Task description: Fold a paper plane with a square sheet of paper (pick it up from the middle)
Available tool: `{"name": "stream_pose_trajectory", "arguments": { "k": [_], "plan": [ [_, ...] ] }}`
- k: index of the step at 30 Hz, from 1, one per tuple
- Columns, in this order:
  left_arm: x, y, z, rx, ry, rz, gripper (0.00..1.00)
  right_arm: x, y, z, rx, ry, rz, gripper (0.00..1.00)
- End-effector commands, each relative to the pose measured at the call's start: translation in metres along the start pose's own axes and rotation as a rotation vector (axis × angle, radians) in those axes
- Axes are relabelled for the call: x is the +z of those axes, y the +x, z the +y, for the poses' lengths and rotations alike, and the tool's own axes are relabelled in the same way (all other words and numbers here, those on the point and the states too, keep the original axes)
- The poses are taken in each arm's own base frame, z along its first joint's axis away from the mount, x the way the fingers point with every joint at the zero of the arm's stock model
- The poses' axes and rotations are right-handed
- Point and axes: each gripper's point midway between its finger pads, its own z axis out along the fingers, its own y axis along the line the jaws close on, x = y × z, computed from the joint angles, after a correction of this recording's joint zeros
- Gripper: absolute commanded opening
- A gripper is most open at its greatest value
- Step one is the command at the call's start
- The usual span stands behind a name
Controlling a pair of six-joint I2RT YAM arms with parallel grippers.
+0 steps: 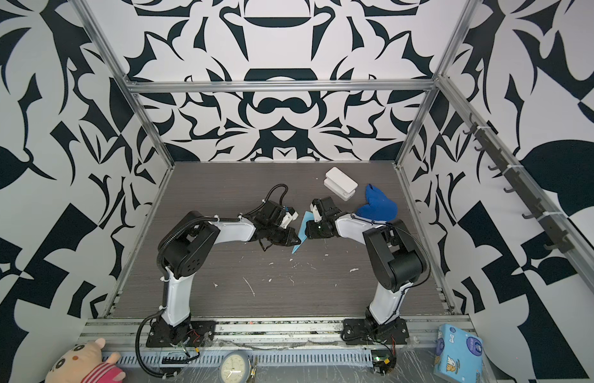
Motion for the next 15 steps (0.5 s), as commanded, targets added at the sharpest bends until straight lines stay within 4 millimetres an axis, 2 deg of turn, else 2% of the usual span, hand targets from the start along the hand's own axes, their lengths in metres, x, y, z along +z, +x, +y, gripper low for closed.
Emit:
{"name": "stream_pose_trajectory", "arguments": {
  "k": [1,15],
  "plan": [
    [0.007,0.025,0.040,-0.107,-0.119,0.067,0.10,0.004,0.009,-0.013,0.003,0.095,0.047,0.50],
    [0.006,0.027,0.045,-0.135,-0.139,0.082,0.11,0.013,0.025,-0.027,0.003,0.212,0.100,0.46]
  ]
}}
